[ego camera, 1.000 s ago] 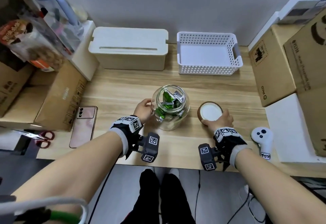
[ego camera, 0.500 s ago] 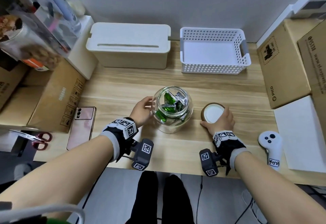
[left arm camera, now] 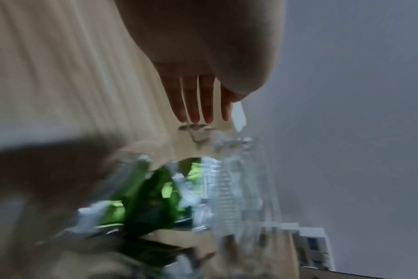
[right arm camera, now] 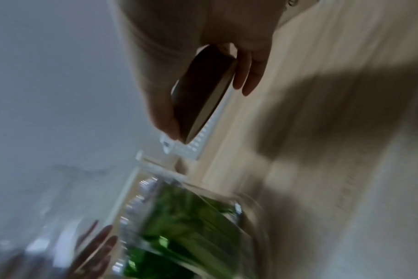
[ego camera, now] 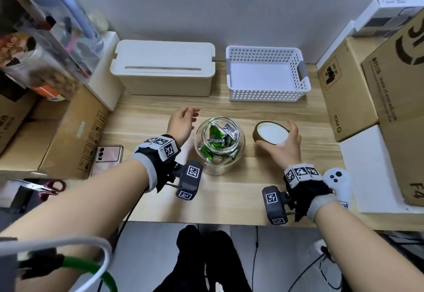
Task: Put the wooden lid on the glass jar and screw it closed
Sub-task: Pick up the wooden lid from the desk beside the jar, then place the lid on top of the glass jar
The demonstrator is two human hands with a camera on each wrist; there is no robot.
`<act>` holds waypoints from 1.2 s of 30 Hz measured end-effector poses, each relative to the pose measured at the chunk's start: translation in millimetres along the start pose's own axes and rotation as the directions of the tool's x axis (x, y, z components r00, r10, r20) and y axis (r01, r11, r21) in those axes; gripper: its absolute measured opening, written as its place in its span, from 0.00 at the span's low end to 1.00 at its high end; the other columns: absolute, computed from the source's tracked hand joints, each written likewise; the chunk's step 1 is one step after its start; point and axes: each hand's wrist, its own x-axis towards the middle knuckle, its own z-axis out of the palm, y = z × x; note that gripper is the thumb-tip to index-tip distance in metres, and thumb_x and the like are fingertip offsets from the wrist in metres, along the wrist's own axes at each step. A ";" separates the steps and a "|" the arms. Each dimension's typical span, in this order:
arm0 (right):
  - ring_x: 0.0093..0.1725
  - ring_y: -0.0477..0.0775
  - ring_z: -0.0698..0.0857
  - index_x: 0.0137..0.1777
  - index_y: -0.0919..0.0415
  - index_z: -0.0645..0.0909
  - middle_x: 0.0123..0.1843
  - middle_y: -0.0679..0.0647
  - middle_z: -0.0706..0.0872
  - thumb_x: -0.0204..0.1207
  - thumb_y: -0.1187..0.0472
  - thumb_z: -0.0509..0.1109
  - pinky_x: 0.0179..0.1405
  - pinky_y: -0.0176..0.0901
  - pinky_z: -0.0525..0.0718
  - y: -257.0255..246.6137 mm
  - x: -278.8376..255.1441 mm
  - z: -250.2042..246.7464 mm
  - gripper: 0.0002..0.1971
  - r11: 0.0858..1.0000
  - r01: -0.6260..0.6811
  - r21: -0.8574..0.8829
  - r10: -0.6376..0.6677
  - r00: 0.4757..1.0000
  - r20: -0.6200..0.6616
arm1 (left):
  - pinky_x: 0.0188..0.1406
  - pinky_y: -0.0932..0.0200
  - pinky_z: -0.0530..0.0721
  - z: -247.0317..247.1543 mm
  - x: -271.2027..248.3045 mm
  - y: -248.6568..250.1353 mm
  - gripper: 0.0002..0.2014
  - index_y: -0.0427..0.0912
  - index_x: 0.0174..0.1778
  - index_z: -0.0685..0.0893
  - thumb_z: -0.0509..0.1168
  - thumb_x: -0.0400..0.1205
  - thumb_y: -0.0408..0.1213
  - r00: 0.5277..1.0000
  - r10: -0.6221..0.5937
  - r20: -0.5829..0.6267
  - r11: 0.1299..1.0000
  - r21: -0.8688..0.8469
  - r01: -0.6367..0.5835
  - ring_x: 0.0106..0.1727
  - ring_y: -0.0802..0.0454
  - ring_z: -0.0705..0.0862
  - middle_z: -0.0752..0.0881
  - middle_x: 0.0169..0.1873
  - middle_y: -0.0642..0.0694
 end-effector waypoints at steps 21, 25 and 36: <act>0.79 0.47 0.66 0.83 0.49 0.48 0.80 0.52 0.67 0.62 0.59 0.79 0.71 0.34 0.73 -122.7 -57.5 2.0 0.54 0.880 0.246 0.406 -0.391 0.861 0.326 | 0.43 0.49 0.84 13.3 -42.3 104.5 0.21 0.56 0.58 0.79 0.57 0.75 0.62 0.819 -0.034 0.573 0.926 -0.290 0.241 0.47 0.45 0.84 0.84 0.50 0.46; 0.79 0.49 0.65 0.83 0.49 0.48 0.85 0.51 0.57 0.63 0.57 0.80 0.78 0.52 0.67 -120.9 -51.9 -3.0 0.54 0.901 0.247 0.356 -0.367 0.872 0.323 | 0.48 0.51 0.82 9.4 -39.7 110.3 0.27 0.50 0.69 0.68 0.64 0.76 0.53 0.921 0.032 0.389 0.997 0.051 -0.056 0.52 0.46 0.80 0.79 0.59 0.47; 0.75 0.55 0.74 0.79 0.58 0.61 0.79 0.55 0.69 0.83 0.51 0.56 0.69 0.50 0.74 -91.0 -43.2 -1.6 0.26 0.873 -0.074 0.482 -0.045 0.972 0.230 | 0.71 0.44 0.71 10.3 -48.3 74.9 0.45 0.63 0.74 0.64 0.72 0.60 0.60 0.793 0.102 0.601 0.483 0.667 -0.567 0.72 0.41 0.69 0.69 0.72 0.44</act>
